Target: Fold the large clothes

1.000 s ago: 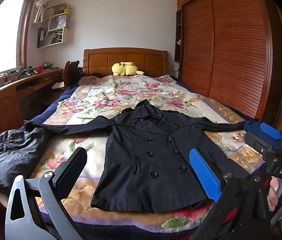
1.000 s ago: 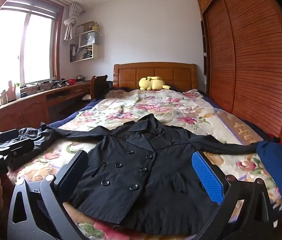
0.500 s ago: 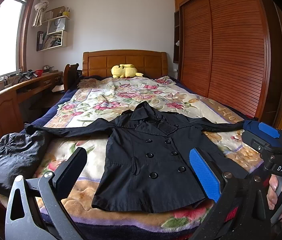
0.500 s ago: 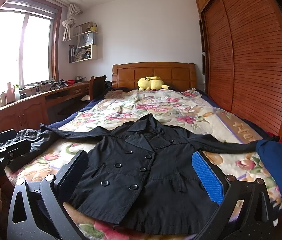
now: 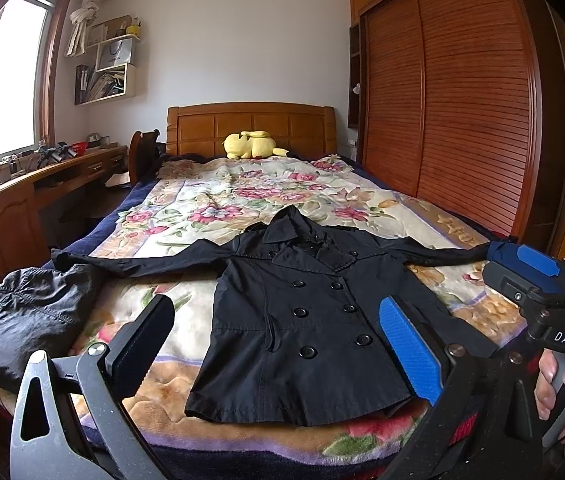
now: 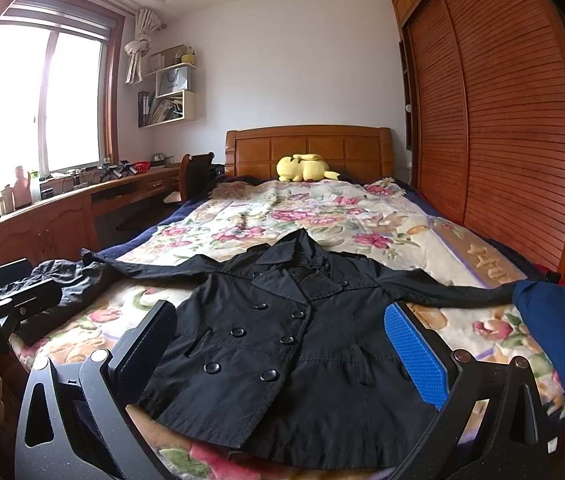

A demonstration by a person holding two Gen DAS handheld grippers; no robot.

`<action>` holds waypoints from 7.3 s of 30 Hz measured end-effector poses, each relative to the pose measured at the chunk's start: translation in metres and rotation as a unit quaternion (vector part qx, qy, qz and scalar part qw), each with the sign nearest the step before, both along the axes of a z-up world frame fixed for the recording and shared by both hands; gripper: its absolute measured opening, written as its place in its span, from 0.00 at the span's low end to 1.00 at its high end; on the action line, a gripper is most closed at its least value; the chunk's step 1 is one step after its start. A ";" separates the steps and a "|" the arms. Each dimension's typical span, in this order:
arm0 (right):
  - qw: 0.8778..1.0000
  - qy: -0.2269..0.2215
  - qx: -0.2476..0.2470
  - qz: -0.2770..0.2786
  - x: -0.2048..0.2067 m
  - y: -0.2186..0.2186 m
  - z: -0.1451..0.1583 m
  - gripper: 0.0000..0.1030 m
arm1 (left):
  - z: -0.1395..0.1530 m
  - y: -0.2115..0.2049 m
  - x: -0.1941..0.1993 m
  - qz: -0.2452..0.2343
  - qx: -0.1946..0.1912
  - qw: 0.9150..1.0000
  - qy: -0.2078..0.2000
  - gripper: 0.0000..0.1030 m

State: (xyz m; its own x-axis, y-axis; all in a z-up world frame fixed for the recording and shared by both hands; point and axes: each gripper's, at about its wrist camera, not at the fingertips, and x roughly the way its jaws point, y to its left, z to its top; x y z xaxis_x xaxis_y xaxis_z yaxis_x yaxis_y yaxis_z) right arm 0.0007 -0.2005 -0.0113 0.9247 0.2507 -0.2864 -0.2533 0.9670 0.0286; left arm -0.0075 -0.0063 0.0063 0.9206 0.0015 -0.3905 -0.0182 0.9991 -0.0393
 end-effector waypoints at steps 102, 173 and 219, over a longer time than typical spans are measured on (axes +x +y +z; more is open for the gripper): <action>0.974 0.146 -0.087 0.152 0.264 0.115 -0.105 1.00 | -0.122 0.227 0.251 0.118 0.014 0.983 0.140 1.00; 0.974 0.193 -0.023 0.117 0.292 0.058 -0.100 1.00 | -0.063 0.080 0.324 -0.041 0.078 0.980 0.180 0.14; 0.890 0.280 -0.217 0.287 0.337 0.246 -0.089 0.24 | -0.082 0.200 0.170 0.025 -0.038 0.990 0.130 0.46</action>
